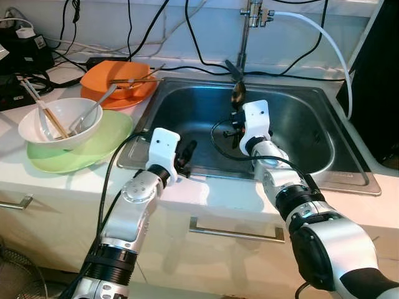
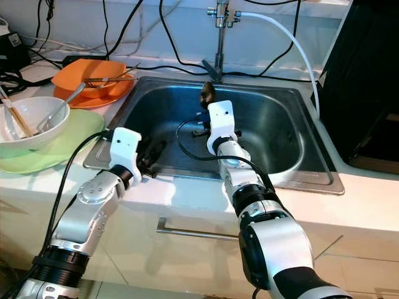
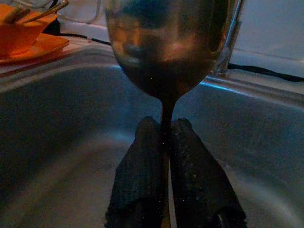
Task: Kitchen organization
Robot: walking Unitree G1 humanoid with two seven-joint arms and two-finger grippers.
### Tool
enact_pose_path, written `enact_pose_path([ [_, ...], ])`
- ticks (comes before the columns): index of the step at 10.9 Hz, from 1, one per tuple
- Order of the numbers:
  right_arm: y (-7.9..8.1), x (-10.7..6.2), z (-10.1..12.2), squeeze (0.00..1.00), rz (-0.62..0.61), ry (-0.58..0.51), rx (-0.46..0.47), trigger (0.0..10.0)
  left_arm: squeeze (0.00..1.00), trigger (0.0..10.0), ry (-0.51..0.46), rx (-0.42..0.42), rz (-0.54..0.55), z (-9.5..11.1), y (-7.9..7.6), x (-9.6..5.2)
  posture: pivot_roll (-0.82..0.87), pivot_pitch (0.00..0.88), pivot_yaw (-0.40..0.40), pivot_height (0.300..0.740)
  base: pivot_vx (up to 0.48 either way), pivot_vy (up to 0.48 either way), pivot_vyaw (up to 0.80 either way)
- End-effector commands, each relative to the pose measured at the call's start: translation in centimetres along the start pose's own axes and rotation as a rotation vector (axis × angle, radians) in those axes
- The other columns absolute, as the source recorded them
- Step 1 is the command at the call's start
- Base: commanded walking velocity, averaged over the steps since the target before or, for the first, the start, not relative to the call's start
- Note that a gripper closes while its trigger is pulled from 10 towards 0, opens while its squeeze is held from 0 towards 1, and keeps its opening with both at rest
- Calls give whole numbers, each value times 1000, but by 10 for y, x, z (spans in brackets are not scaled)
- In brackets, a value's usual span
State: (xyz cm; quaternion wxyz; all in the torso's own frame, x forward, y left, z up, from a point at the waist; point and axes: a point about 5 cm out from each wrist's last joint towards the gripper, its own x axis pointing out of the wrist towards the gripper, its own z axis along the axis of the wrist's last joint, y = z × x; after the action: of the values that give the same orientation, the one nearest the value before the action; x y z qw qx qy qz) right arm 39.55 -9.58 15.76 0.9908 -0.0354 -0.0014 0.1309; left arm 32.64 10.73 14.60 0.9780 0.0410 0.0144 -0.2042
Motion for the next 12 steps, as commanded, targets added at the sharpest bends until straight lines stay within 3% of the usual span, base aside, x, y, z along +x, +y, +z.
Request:
enact_pose_path([
  [1,-1,-3,-6,1000,2,10,-4,10000,0,10000,29,-5,0,-7,-2,-1,176,12,-6,740,0,0,0],
  [3,-2,-2,-4,1000,-6,0,-5,10000,0,10000,23,-5,3,-5,0,-2,186,9,-1,740,0,0,0],
  [4,-1,-2,-5,0,-10,2,0,10000,0,10000,18,1,8,-4,1,-1,198,8,-5,740,0,0,0],
  [6,2,-3,-6,0,0,3,5,10000,0,10000,15,2,12,-3,2,-1,200,11,-4,740,0,0,0],
  [7,2,-3,-6,1000,2,-2,12,10000,0,10000,16,3,11,-3,2,-1,199,12,-3,740,0,0,0],
  [8,0,-2,-3,890,-9,-13,6,10000,0,10000,13,5,12,-2,2,0,200,14,-2,740,0,0,0],
  [9,0,-2,-2,0,-10,-16,5,10000,0,10000,12,7,11,-2,2,0,200,14,-1,740,0,0,0],
  [10,0,-1,1,1000,-2,-33,40,10000,0,10000,12,8,11,-2,2,0,203,16,-2,740,0,0,0],
  [12,0,-1,1,1000,-5,-36,34,10000,0,10000,11,7,12,-2,2,0,204,17,-5,740,0,0,0],
])
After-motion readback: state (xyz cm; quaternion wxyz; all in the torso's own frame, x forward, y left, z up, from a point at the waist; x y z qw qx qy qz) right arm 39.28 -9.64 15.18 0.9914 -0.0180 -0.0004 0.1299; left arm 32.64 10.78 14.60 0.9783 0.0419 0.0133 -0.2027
